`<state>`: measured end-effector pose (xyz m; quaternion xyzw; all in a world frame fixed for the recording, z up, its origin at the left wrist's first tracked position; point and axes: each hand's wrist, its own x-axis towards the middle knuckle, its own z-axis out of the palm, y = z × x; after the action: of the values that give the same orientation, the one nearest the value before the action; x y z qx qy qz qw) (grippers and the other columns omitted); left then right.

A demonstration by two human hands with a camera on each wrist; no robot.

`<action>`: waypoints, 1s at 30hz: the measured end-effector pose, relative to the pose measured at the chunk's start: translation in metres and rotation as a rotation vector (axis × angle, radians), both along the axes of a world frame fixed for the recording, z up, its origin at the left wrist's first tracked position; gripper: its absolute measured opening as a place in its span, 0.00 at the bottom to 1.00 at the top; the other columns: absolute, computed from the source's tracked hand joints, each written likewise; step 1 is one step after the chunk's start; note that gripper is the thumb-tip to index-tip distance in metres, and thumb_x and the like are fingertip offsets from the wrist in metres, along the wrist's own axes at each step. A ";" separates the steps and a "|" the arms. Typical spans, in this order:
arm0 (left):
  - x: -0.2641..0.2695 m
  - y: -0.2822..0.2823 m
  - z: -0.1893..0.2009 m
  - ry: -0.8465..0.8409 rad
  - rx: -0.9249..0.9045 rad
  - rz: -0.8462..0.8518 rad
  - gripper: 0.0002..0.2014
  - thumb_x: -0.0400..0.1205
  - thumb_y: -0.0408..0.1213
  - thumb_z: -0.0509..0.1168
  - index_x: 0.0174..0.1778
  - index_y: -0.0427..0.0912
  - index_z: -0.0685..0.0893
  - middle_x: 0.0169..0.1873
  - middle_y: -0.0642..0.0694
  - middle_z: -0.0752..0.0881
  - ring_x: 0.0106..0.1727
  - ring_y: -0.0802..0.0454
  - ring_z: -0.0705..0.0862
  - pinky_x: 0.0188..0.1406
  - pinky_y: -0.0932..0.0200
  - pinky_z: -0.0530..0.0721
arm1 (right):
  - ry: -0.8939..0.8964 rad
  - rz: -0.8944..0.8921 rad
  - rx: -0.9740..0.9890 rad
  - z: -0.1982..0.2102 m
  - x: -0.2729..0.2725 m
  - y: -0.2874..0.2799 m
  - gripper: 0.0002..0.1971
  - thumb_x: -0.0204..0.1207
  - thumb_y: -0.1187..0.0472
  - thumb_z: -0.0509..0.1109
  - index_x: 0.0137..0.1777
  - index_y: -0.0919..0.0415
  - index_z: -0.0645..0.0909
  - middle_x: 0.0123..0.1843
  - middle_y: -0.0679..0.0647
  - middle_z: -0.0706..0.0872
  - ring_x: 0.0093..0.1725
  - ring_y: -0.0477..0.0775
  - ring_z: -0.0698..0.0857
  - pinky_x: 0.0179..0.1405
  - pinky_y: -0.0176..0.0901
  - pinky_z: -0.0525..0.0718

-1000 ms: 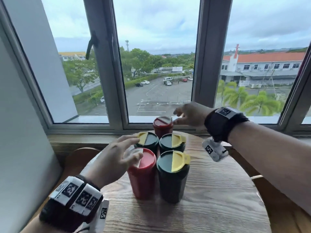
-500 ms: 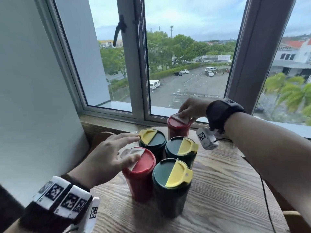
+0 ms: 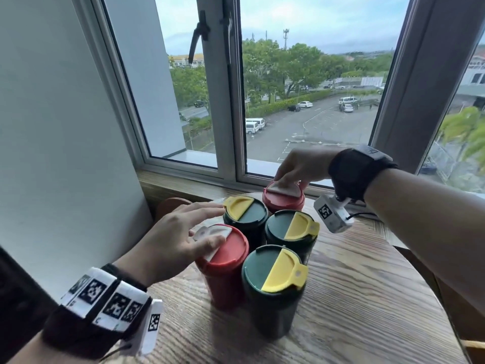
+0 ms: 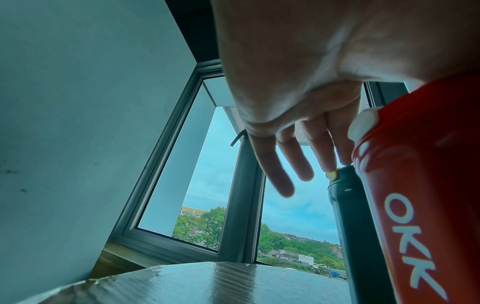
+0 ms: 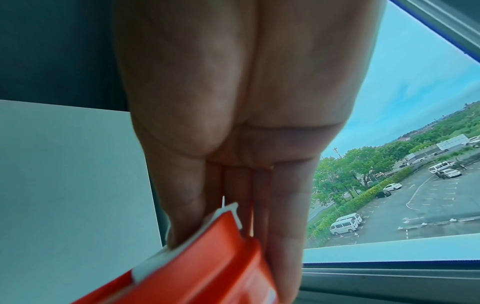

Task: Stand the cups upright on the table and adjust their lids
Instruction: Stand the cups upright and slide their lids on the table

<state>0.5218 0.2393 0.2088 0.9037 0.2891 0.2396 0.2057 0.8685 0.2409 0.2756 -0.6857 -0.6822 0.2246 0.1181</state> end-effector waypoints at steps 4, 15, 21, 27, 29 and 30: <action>0.000 0.000 -0.001 0.002 -0.005 0.002 0.31 0.75 0.67 0.64 0.74 0.62 0.83 0.71 0.75 0.79 0.77 0.69 0.74 0.64 0.61 0.85 | -0.009 -0.021 0.019 -0.003 0.002 -0.002 0.11 0.83 0.56 0.74 0.62 0.55 0.92 0.44 0.45 0.93 0.28 0.32 0.90 0.26 0.23 0.83; 0.000 0.002 -0.001 0.011 -0.013 0.004 0.32 0.76 0.68 0.64 0.75 0.61 0.83 0.73 0.71 0.80 0.78 0.68 0.73 0.73 0.44 0.82 | -0.050 -0.048 0.061 -0.006 -0.003 -0.006 0.11 0.83 0.57 0.73 0.60 0.57 0.93 0.51 0.55 0.95 0.37 0.45 0.91 0.35 0.34 0.89; 0.002 0.003 -0.001 0.009 -0.001 0.001 0.32 0.75 0.67 0.65 0.75 0.59 0.84 0.73 0.70 0.81 0.78 0.70 0.72 0.80 0.48 0.76 | -0.008 -0.027 0.055 -0.008 -0.006 -0.006 0.10 0.82 0.57 0.75 0.59 0.57 0.93 0.52 0.58 0.95 0.44 0.52 0.93 0.42 0.42 0.92; 0.002 0.003 0.002 0.038 -0.003 0.010 0.32 0.75 0.67 0.65 0.75 0.60 0.84 0.73 0.69 0.81 0.77 0.69 0.73 0.75 0.48 0.79 | 0.028 -0.051 0.024 -0.009 -0.006 -0.010 0.13 0.84 0.55 0.73 0.63 0.58 0.91 0.57 0.59 0.94 0.56 0.61 0.93 0.52 0.53 0.94; 0.002 0.003 0.005 0.065 0.008 0.011 0.29 0.77 0.64 0.68 0.75 0.60 0.84 0.73 0.68 0.82 0.76 0.69 0.74 0.77 0.51 0.77 | 0.035 -0.073 0.024 -0.009 -0.010 -0.014 0.15 0.84 0.54 0.73 0.66 0.58 0.90 0.59 0.58 0.92 0.56 0.60 0.92 0.47 0.47 0.94; 0.002 0.002 0.007 0.084 0.017 0.014 0.28 0.78 0.62 0.69 0.75 0.60 0.83 0.73 0.67 0.82 0.76 0.67 0.75 0.77 0.51 0.76 | 0.040 -0.091 0.033 -0.008 -0.010 -0.016 0.16 0.84 0.54 0.72 0.68 0.57 0.88 0.61 0.57 0.91 0.56 0.59 0.91 0.46 0.46 0.94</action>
<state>0.5237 0.2417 0.2154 0.9126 0.3018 0.2053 0.1840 0.8580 0.2248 0.2676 -0.7093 -0.6515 0.2213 0.1530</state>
